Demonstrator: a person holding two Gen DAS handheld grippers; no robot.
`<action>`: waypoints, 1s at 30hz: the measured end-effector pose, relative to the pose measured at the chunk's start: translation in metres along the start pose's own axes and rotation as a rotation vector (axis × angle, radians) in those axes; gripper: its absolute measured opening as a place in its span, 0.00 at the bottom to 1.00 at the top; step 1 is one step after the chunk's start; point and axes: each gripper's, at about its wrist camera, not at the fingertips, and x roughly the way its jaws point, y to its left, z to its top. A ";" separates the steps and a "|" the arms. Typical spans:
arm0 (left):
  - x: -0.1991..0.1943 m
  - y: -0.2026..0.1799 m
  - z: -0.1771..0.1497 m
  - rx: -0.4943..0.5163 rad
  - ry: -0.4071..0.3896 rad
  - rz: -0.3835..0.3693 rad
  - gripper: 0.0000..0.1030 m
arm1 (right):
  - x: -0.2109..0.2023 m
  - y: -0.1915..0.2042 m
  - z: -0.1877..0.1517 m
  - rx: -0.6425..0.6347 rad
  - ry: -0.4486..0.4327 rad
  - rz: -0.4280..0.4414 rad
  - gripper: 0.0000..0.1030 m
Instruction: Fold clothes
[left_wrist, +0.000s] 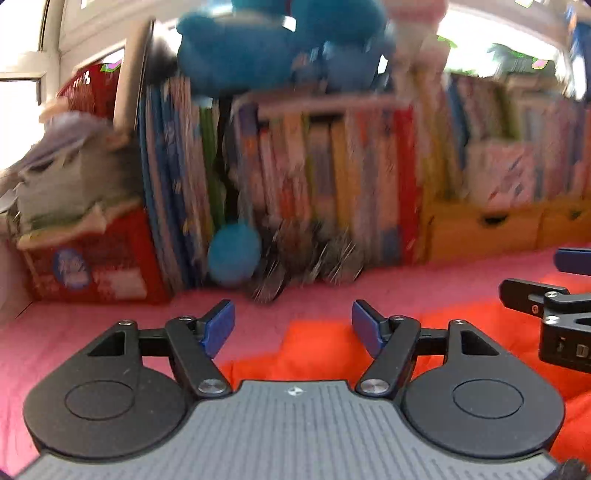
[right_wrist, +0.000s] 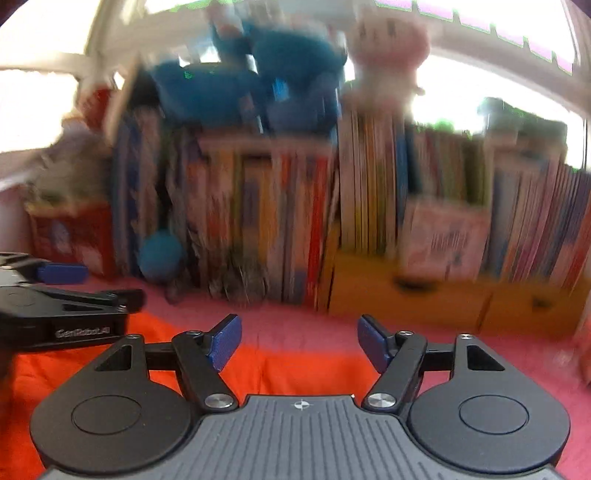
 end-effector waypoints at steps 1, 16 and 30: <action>0.007 -0.005 -0.009 0.024 0.007 0.028 0.68 | 0.011 -0.001 -0.011 0.002 0.035 -0.025 0.64; 0.032 0.013 -0.027 -0.033 0.136 0.132 0.72 | 0.019 -0.030 -0.048 0.107 0.139 -0.165 0.77; -0.008 0.035 -0.025 -0.114 0.063 0.118 0.63 | -0.026 -0.040 -0.041 0.224 0.006 -0.161 0.71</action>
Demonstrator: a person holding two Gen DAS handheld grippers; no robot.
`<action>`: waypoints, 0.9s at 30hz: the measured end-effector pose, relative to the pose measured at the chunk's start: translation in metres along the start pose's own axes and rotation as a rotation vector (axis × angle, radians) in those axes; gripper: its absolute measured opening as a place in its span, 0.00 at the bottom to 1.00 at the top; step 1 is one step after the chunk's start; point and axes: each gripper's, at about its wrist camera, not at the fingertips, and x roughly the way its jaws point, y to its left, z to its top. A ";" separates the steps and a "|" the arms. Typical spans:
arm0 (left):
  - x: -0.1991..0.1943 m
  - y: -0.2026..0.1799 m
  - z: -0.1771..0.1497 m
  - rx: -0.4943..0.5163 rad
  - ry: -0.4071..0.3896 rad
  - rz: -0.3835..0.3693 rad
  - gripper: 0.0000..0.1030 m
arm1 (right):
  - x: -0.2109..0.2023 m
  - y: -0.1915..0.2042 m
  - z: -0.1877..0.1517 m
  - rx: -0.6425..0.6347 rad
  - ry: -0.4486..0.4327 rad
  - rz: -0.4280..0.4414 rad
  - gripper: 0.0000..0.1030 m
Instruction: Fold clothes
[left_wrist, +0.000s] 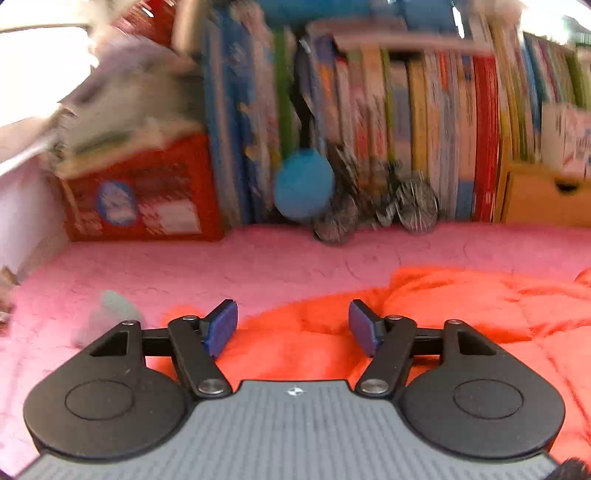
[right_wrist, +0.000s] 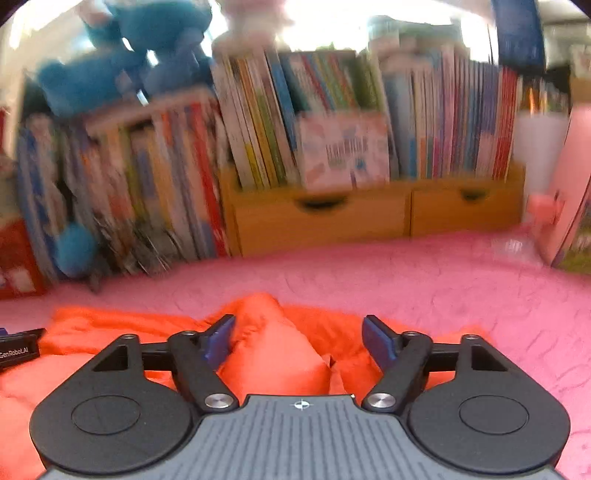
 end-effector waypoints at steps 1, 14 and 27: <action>-0.015 0.003 0.001 0.006 -0.033 -0.011 0.63 | -0.013 0.005 0.001 -0.040 -0.045 0.008 0.71; -0.069 -0.025 -0.040 0.177 -0.044 -0.126 0.70 | -0.071 0.038 -0.028 -0.271 0.002 0.158 0.70; -0.060 -0.031 -0.045 0.219 0.022 -0.101 0.73 | -0.050 0.038 -0.042 -0.297 0.133 0.123 0.73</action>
